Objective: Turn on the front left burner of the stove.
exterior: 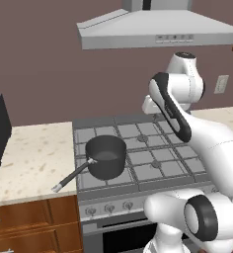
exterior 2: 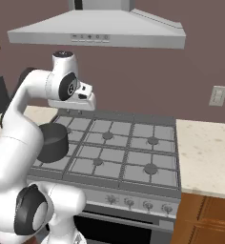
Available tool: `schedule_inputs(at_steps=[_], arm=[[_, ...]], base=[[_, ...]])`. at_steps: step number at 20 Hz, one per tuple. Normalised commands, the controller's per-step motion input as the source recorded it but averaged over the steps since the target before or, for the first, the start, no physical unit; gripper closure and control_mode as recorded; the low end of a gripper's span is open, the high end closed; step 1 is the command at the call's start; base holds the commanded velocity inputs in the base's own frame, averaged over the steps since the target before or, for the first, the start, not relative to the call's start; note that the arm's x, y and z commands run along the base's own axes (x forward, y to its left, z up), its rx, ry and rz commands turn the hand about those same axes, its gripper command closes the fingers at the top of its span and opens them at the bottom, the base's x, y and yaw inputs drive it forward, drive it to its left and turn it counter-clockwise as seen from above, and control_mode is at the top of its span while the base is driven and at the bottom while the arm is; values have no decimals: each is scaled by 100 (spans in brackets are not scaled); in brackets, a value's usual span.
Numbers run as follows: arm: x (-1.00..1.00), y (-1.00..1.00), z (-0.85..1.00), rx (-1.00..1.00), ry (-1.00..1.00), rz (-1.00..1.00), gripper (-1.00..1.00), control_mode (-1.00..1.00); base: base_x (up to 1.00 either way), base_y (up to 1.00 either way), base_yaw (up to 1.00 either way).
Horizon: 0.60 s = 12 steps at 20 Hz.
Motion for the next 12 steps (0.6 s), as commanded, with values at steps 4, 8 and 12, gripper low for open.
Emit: schedule_inputs(at_steps=[4, 8, 12], arm=[[-15, 55, -3, 0, -7, 6, -100, -100], [-64, 100, -15, -9, -15, 5, -100, -100], [-67, 100, -39, -21, -6, 0, -100, -100]], base=[[0, 0, 0], [0, 0, 0], [0, 0, 0]])
